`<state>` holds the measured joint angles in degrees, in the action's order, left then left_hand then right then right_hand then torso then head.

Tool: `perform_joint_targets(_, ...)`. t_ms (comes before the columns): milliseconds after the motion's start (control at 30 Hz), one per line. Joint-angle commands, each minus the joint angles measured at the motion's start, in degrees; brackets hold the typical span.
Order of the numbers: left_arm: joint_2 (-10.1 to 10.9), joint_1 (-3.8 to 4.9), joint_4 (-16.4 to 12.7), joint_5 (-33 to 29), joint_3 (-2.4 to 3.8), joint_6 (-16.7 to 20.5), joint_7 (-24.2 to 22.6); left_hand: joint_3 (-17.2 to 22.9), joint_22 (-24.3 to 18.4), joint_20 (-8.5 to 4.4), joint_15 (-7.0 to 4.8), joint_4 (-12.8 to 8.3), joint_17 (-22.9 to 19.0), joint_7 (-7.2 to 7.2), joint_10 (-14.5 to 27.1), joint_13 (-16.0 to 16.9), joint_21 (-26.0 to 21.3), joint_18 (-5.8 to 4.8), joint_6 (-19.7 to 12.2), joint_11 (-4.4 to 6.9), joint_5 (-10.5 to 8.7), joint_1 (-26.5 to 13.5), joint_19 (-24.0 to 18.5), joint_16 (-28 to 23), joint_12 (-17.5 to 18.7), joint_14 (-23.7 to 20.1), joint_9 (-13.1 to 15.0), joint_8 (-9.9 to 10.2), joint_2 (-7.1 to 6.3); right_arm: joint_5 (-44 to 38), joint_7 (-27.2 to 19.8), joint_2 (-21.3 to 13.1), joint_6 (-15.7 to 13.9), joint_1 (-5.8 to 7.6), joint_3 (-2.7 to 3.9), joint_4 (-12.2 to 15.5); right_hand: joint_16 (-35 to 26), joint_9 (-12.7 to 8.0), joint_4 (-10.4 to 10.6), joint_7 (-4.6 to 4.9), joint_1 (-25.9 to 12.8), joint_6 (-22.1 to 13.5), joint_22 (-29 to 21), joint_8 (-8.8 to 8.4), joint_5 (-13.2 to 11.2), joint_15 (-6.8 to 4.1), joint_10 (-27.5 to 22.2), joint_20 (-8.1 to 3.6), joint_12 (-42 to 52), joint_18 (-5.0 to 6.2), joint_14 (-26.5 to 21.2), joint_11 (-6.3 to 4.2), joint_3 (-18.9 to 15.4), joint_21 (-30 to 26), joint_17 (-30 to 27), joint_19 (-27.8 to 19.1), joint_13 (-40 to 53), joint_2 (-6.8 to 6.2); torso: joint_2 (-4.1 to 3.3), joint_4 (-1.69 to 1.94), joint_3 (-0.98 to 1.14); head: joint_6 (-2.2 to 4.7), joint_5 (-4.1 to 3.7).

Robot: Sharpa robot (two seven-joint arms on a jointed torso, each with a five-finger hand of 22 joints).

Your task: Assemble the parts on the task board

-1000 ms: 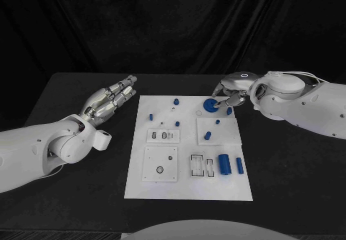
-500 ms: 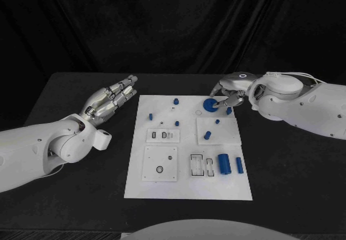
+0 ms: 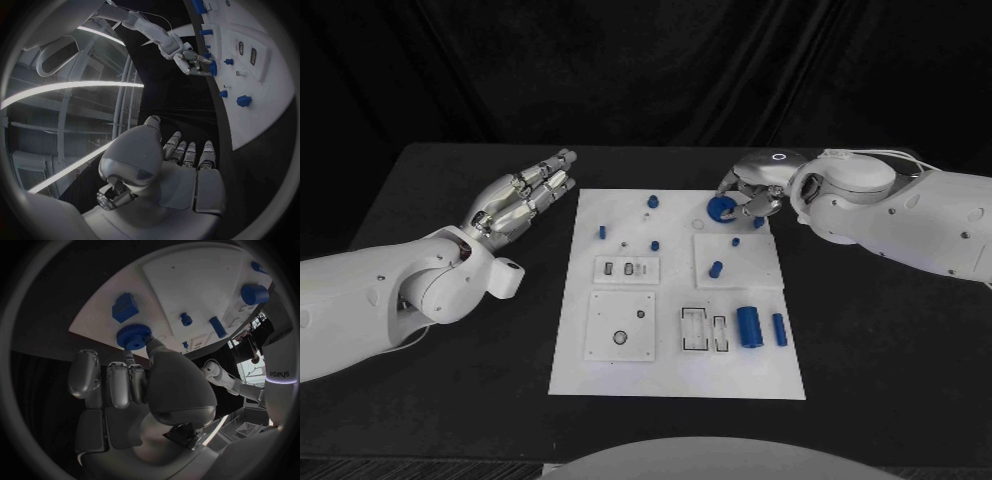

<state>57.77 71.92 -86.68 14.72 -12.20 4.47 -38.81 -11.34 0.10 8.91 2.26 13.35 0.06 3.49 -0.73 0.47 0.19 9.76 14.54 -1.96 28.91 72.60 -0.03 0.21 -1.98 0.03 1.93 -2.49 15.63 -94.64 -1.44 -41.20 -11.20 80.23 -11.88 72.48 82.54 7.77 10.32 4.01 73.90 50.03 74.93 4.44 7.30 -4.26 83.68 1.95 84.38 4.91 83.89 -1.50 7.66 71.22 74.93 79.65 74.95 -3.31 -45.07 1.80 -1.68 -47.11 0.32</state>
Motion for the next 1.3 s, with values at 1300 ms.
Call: perform_joint_targets(1300,-0.3,0.13,0.4,0.0,0.05,-1.6,-8.3,0.3,0.0,1.17,1.28,-0.8,-0.1,0.20,0.1,0.0,-0.1,0.57,0.2,-0.40,0.47,0.5,0.1,-0.2,0.2,0.0,0.1,-0.2,0.20,-0.1,-2.3,0.8,-2.4,0.33,0.01,3.6,-0.7,6.9,-3.6,0.60,2.2,4.5,4.3,6.27,15.2,-0.06,1.1,0.18,-0.1,-0.28,3.7,0.57,5.4,-0.9,7.2,0.2,7.0,-1.43,-0.04,0.03,-0.05,-0.56,0.29)
